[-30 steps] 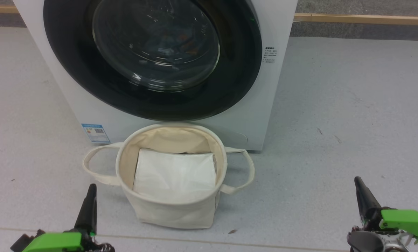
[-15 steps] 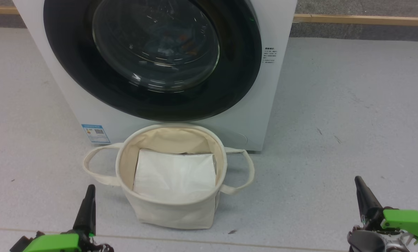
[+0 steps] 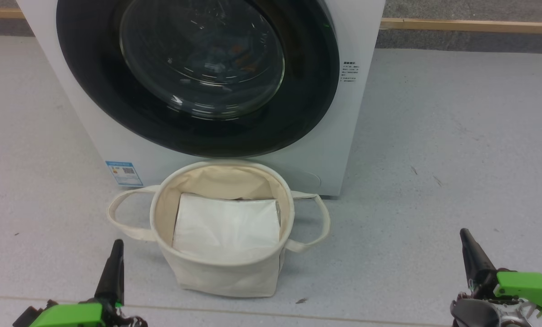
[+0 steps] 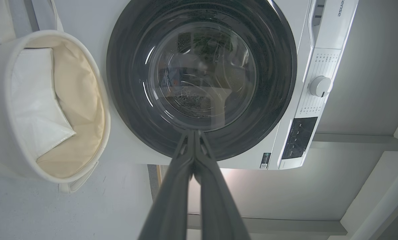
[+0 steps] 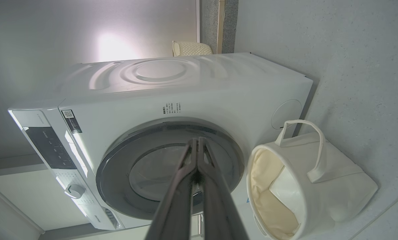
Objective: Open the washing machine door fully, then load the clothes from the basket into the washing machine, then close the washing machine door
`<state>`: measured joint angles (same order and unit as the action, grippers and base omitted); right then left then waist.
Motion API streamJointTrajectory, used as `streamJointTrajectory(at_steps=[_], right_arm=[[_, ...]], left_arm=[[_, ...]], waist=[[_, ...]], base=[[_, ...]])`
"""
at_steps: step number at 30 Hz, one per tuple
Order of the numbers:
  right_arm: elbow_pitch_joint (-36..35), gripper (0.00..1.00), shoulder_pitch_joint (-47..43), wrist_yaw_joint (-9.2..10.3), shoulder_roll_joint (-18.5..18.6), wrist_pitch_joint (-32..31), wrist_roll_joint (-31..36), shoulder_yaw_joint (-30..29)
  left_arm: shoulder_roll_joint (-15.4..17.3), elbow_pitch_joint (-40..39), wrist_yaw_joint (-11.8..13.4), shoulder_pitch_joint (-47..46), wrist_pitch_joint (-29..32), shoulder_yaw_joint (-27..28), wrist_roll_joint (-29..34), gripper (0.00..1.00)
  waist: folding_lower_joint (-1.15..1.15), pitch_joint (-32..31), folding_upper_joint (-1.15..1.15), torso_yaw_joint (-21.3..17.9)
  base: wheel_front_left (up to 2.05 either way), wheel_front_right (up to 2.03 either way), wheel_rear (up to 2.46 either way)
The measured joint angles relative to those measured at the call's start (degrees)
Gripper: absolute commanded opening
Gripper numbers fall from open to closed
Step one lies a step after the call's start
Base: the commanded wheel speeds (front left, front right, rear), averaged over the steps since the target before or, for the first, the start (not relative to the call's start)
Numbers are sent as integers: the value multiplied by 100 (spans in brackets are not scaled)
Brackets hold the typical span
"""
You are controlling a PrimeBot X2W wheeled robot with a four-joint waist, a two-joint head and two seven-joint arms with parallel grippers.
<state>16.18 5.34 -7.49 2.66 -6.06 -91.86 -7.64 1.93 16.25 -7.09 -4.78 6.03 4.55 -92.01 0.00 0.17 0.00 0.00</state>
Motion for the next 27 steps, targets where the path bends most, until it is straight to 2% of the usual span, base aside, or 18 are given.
streamJointTrajectory(at_steps=[27], right_arm=[[0, 0, 0, 0, 0, 0, 0, 0]], left_arm=[[0, 0, 0, 0, 0, 0, 0, 0]], waist=[[0, 0, 0, 0]], base=[[0, 0, 0]])
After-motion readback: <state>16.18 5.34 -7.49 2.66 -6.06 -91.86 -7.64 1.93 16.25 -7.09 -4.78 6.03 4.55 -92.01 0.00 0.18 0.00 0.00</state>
